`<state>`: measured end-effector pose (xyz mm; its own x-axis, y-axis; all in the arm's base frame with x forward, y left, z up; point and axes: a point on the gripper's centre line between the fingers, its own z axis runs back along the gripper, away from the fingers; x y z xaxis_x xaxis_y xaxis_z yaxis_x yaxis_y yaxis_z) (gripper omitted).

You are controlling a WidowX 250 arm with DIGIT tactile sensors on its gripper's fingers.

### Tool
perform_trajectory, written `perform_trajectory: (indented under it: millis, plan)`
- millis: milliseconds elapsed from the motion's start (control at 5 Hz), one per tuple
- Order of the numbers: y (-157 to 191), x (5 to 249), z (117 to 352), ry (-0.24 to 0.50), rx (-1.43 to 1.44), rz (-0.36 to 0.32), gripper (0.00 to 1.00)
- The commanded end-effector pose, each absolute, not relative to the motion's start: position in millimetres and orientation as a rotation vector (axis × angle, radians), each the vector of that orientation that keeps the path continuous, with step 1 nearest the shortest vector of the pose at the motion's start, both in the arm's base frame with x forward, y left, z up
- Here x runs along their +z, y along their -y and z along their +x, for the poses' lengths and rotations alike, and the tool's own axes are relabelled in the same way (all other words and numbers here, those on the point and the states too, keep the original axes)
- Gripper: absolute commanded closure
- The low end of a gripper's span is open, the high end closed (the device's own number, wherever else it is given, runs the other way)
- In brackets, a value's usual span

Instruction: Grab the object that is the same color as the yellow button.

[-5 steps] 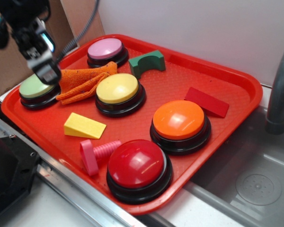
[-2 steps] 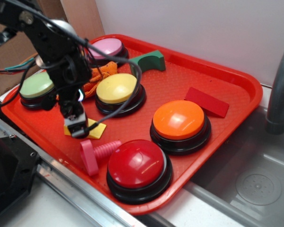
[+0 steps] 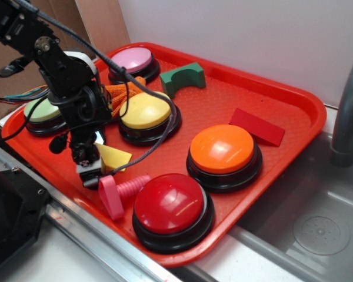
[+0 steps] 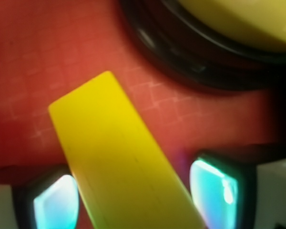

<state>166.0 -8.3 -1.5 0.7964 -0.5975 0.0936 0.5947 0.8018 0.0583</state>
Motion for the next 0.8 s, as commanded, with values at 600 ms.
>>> perform_trajectory:
  millis: [600]
  plan:
    - [22.6, 71.0, 171.3, 0.183, -0.651, -0.018, 1.0]
